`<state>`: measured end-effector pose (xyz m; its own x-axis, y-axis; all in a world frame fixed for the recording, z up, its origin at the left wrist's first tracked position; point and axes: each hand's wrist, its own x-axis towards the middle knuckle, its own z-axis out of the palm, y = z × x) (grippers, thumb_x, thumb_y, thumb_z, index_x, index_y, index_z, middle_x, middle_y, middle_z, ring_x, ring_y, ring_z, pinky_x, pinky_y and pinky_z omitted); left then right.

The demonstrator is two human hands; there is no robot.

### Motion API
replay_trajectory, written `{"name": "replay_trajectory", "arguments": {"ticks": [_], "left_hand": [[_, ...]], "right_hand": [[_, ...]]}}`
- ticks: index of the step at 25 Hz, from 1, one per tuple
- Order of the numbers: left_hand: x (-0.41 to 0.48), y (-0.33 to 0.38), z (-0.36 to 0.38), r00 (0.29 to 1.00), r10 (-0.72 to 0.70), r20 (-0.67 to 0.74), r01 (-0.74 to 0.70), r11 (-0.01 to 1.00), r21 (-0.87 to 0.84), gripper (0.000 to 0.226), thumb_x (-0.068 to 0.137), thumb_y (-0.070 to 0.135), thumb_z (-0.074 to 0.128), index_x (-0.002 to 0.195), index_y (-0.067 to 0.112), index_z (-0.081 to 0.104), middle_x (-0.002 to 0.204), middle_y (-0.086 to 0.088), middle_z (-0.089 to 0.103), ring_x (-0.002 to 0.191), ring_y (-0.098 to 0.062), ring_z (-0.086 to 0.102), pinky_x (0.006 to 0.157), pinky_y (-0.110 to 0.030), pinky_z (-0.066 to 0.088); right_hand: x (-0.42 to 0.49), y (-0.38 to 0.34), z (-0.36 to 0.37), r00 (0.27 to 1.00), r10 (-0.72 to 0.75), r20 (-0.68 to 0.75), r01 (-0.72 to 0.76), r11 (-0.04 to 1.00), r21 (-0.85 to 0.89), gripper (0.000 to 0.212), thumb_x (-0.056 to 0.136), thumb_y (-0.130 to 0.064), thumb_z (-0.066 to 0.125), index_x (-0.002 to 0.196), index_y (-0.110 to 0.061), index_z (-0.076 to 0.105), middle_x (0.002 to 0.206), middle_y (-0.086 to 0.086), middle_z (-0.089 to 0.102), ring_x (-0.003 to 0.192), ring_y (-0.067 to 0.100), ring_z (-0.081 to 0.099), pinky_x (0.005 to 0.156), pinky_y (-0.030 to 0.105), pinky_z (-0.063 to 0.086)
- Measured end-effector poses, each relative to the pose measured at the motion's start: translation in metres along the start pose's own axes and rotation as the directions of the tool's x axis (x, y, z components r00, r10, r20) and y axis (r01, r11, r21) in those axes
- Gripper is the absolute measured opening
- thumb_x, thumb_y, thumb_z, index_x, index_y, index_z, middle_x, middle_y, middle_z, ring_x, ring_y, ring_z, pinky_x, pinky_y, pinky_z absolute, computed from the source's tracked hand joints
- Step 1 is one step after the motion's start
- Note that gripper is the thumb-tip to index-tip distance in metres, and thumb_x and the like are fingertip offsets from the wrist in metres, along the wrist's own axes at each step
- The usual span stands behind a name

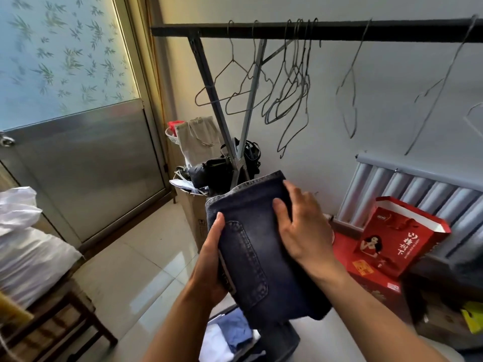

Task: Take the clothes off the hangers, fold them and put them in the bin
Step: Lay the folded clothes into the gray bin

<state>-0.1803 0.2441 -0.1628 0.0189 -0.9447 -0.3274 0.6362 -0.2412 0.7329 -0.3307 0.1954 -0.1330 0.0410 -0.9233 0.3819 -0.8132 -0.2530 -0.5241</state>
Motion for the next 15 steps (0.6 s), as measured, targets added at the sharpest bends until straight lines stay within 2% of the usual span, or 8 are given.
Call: {"name": "replay_trajectory", "arguments": {"ticks": [2, 4, 5, 7, 8, 9, 12, 15], "left_hand": [[0.005, 0.011, -0.015, 1.0, 0.017, -0.001, -0.017, 1.0, -0.01, 0.057, 0.092, 0.058, 0.042, 0.089, 0.014, 0.079, 0.101, -0.015, 0.074, 0.083, -0.026, 0.074, 0.076, -0.038, 0.055], [0.013, 0.023, -0.033, 0.999, 0.034, -0.008, -0.034, 0.999, 0.002, 0.059, 0.088, 0.062, 0.042, 0.101, 0.016, 0.075, 0.105, -0.014, 0.074, 0.088, -0.028, 0.073, 0.079, -0.04, 0.055], [0.017, 0.028, -0.043, 1.0, 0.028, -0.012, -0.028, 1.0, -0.007, 0.06, 0.086, 0.064, 0.043, 0.104, 0.015, 0.074, 0.107, -0.015, 0.073, 0.089, -0.028, 0.073, 0.078, -0.04, 0.056], [0.03, 0.034, -0.065, 1.0, -0.005, -0.021, 0.004, 0.999, -0.046, 0.061, 0.083, 0.064, 0.045, 0.099, 0.015, 0.077, 0.106, -0.015, 0.073, 0.089, -0.028, 0.072, 0.073, -0.038, 0.058], [0.037, 0.036, -0.077, 0.999, -0.025, -0.027, 0.024, 0.998, -0.054, 0.06, 0.082, 0.064, 0.047, 0.098, 0.014, 0.077, 0.105, -0.015, 0.073, 0.089, -0.029, 0.072, 0.072, -0.038, 0.058], [0.042, 0.039, -0.086, 0.998, -0.049, -0.039, 0.046, 0.997, -0.06, 0.06, 0.082, 0.064, 0.048, 0.1, 0.014, 0.076, 0.103, -0.015, 0.073, 0.088, -0.029, 0.072, 0.073, -0.039, 0.058], [0.064, 0.051, -0.116, 0.988, -0.067, -0.141, 0.076, 0.995, 0.057, 0.06, 0.082, 0.064, 0.053, 0.106, 0.012, 0.071, 0.099, -0.014, 0.074, 0.085, -0.027, 0.072, 0.077, -0.039, 0.057], [0.095, 0.054, -0.14, 0.931, 0.033, -0.364, 0.081, 0.953, 0.293, 0.058, 0.07, 0.063, 0.068, 0.101, 0.013, 0.071, 0.094, -0.009, 0.076, 0.087, -0.027, 0.073, 0.082, -0.04, 0.058]], "right_hand": [[0.013, -0.001, 0.017, 0.99, 0.111, 0.088, -0.117, 0.99, 0.075, 0.056, 0.095, -0.056, 0.031, 0.138, -0.024, 0.046, 0.124, 0.009, 0.052, 0.117, 0.024, 0.048, 0.092, 0.033, 0.038], [0.016, -0.019, 0.026, 0.934, 0.21, 0.289, -0.303, 0.894, 0.329, 0.056, 0.094, -0.059, 0.032, 0.128, -0.021, 0.054, 0.119, 0.003, 0.06, 0.099, 0.013, 0.051, 0.081, 0.019, 0.038], [0.017, -0.03, 0.027, 0.877, 0.231, 0.421, -0.422, 0.789, 0.447, 0.052, 0.094, -0.059, 0.033, 0.119, -0.022, 0.058, 0.107, -0.002, 0.063, 0.082, 0.01, 0.05, 0.074, 0.012, 0.042], [0.023, -0.035, 0.041, 0.741, 0.197, 0.642, -0.627, 0.546, 0.555, 0.045, 0.096, -0.05, 0.037, 0.096, -0.011, 0.059, 0.076, -0.005, 0.063, 0.087, -0.006, 0.048, 0.064, 0.012, 0.048], [0.025, -0.036, 0.048, 0.69, 0.164, 0.705, -0.692, 0.435, 0.576, 0.048, 0.096, -0.045, 0.042, 0.089, 0.0, 0.057, 0.065, -0.003, 0.067, 0.067, 0.002, 0.064, 0.059, 0.015, 0.052], [0.027, -0.037, 0.058, 0.663, 0.114, 0.74, -0.719, 0.369, 0.589, 0.048, 0.093, -0.041, 0.048, 0.085, 0.005, 0.056, 0.063, 0.0, 0.071, 0.062, 0.004, 0.068, 0.056, 0.017, 0.054], [0.039, -0.031, 0.101, 0.669, 0.087, 0.738, -0.711, 0.364, 0.601, 0.043, 0.084, -0.041, 0.06, 0.101, -0.003, 0.068, 0.093, 0.011, 0.075, 0.086, 0.02, 0.072, 0.07, 0.028, 0.056], [0.047, -0.026, 0.151, 0.693, 0.127, 0.71, -0.699, 0.358, 0.619, 0.043, 0.082, -0.037, 0.064, 0.108, -0.003, 0.068, 0.102, 0.015, 0.074, 0.094, 0.027, 0.07, 0.078, 0.035, 0.057]]}}
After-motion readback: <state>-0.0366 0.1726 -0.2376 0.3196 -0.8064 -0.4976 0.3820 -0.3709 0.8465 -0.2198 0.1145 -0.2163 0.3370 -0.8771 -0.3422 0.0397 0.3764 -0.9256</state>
